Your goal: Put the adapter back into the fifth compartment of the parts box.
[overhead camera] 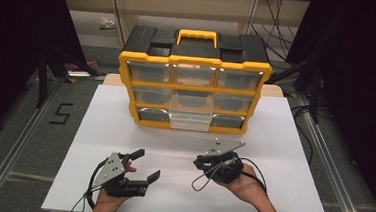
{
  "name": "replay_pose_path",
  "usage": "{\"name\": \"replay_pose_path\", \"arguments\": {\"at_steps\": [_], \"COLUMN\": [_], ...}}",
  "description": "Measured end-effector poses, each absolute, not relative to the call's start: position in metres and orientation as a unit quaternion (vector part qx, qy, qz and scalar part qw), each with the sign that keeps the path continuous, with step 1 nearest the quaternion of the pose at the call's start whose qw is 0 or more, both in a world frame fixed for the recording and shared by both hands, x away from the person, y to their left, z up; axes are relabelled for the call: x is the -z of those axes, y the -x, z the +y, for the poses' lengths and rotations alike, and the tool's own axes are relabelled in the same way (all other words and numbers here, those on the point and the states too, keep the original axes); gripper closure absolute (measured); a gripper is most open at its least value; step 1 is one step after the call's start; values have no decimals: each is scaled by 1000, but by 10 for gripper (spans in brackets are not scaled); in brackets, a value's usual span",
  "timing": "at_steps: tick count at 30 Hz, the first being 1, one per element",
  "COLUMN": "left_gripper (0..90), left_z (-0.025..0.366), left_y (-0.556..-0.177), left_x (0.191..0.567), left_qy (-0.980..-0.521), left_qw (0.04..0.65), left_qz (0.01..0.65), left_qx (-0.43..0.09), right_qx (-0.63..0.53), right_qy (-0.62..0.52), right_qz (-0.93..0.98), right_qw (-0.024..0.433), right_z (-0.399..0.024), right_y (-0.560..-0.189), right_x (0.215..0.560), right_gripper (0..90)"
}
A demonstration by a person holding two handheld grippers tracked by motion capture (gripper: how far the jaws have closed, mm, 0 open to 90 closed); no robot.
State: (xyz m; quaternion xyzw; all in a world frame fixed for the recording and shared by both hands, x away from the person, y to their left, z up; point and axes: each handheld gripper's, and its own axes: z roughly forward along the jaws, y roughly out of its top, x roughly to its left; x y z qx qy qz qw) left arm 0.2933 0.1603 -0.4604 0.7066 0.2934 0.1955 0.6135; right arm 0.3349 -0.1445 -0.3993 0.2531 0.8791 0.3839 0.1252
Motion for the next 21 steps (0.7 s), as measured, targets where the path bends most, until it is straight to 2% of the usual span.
{"name": "replay_pose_path", "arguments": {"at_steps": [21], "left_gripper": [162], "left_z": [161], "left_y": [-293], "left_x": [460], "left_qy": [-705], "left_qw": [614], "left_qz": [295], "left_qx": [-196], "right_qx": [-415], "right_qy": [-241], "right_qz": [866], "right_qw": [138], "right_z": [-140], "right_y": [-337], "right_x": [380], "right_gripper": [762]}}
